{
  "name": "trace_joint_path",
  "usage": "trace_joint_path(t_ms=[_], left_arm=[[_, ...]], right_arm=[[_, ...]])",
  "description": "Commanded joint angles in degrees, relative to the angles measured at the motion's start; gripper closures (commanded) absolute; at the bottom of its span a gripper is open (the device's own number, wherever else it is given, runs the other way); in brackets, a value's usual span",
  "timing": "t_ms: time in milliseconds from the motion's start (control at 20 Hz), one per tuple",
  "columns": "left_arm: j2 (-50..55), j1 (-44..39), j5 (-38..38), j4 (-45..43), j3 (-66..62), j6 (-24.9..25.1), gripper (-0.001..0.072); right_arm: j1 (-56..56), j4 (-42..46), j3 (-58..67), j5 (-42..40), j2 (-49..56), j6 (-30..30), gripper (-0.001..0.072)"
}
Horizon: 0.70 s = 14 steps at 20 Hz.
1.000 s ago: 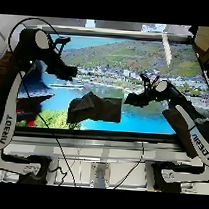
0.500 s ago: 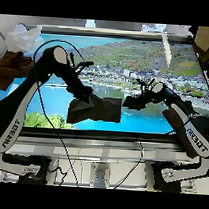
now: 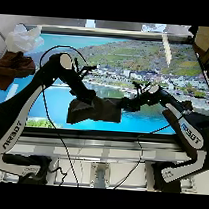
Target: Fold the shirts.
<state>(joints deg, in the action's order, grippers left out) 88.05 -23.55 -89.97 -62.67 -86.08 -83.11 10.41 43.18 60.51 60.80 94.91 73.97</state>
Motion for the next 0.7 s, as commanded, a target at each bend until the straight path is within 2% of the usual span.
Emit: trace_joint_path(t_ms=[0,200,250,300,350,500,650], left_arm=[[-0.02,-0.07,0.15,0.09,0.11,-0.07,0.0696],[-0.02,-0.07,0.13,0.09,0.11,-0.07,0.0696],[-0.02,-0.07,0.13,0.09,0.11,-0.04,0.0696],[-0.02,-0.07,0.13,0.09,0.11,-0.04,0.0696],[-0.02,-0.07,0.11,0.07,0.11,-0.04,0.0696],[-0.02,-0.07,-0.52,0.07,0.11,-0.02,0.0696],[-0.02,-0.07,-1.62,0.04,0.13,0.04,0.0696]], right_arm=[[2.27,-5.86,-0.02,-0.04,2.38,-3.41,0.0237],[3.85,-10.25,0.00,-0.11,2.62,-5.97,0.0241],[3.91,-11.82,0.00,-0.02,2.62,-6.93,0.0321],[3.87,-13.73,0.02,-0.04,2.62,-8.26,0.0466],[3.82,-16.46,0.04,-0.11,2.62,-10.56,0.0665],[3.15,-24.59,0.15,-0.31,2.60,-16.04,0.0680],[1.03,-25.33,0.15,0.02,1.40,-17.05,0.0681]])
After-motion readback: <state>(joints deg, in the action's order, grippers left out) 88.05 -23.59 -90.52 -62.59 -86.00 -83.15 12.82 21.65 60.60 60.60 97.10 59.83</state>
